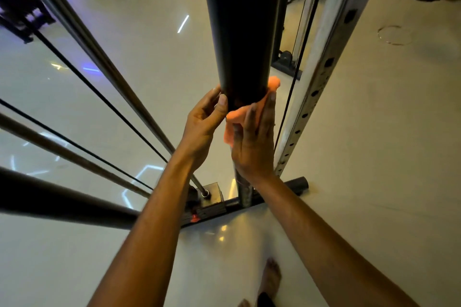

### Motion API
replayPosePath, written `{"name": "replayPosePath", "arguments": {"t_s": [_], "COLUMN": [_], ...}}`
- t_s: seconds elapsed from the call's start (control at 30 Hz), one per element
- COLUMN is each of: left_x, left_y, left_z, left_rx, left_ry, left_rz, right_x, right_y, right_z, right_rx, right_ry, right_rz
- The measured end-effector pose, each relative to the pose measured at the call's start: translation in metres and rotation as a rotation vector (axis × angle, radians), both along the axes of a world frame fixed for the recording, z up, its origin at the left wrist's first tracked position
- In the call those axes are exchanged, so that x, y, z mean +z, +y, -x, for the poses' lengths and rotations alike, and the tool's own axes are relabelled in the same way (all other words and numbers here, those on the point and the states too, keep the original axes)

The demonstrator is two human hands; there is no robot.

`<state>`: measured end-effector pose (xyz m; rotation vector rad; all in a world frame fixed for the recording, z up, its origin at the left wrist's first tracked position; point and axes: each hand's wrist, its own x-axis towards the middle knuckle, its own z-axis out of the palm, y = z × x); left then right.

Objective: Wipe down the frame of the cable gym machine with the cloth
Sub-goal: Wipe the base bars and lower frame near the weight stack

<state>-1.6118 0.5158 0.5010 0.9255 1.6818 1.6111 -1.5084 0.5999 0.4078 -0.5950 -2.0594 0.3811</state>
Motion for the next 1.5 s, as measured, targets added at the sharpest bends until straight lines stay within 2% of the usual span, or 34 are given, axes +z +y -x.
{"name": "replayPosePath", "arguments": {"t_s": [0.1, 0.17, 0.23, 0.3, 0.43, 0.5, 0.6, 0.73, 0.83, 0.93, 1.0, 1.13, 1.23, 1.3, 1.43, 1.5], "left_x": [-0.020, -0.037, -0.057, -0.075, -0.096, -0.108, -0.130, -0.181, -0.201, -0.208, -0.214, -0.228, -0.241, -0.247, -0.259, -0.268], "left_y": [0.003, 0.003, 0.002, 0.001, 0.001, 0.003, 0.007, 0.005, 0.002, 0.005, 0.004, 0.000, -0.006, -0.009, -0.005, -0.003], "left_z": [0.007, 0.009, 0.009, 0.007, 0.003, 0.000, -0.002, -0.012, -0.019, -0.019, -0.014, -0.013, -0.017, -0.019, -0.020, -0.022], "left_rx": [-0.011, -0.019, -0.028, -0.034, -0.014, -0.011, 0.010, 0.010, 0.009, 0.009, -0.002, -0.021, -0.048, -0.042, -0.026, -0.003], "left_ry": [0.023, 0.040, 0.056, 0.073, 0.111, 0.153, 0.201, 0.217, 0.240, 0.265, 0.285, 0.290, 0.288, 0.283, 0.249, 0.230], "left_rz": [-0.035, -0.054, -0.067, -0.069, -0.110, -0.173, -0.263, -0.305, -0.338, -0.354, -0.355, -0.347, -0.321, -0.304, -0.295, -0.284], "right_x": [-0.049, -0.101, -0.135, -0.136, -0.088, -0.090, -0.151, -0.258, -0.241, -0.189, -0.188, -0.282, -0.340, -0.324, -0.253, -0.249], "right_y": [0.003, -0.003, -0.003, 0.000, 0.007, 0.012, 0.014, 0.014, 0.019, 0.022, 0.023, 0.022, 0.016, 0.017, 0.021, 0.022], "right_z": [-0.004, -0.018, -0.025, -0.018, 0.010, 0.014, 0.006, -0.015, -0.010, 0.003, 0.005, -0.007, -0.020, -0.017, 0.003, 0.006], "right_rx": [-0.019, -0.006, 0.023, 0.043, 0.035, 0.024, 0.049, 0.146, 0.200, 0.116, 0.059, 0.100, 0.158, 0.165, 0.116, 0.089], "right_ry": [-0.102, -0.220, -0.240, -0.174, 0.106, 0.170, 0.133, 0.066, 0.168, 0.272, 0.282, 0.202, 0.106, 0.133, 0.271, 0.277], "right_rz": [-0.042, 0.010, 0.045, 0.036, -0.021, -0.081, -0.172, -0.118, -0.137, -0.189, -0.240, -0.282, -0.224, -0.182, -0.168, -0.184]}}
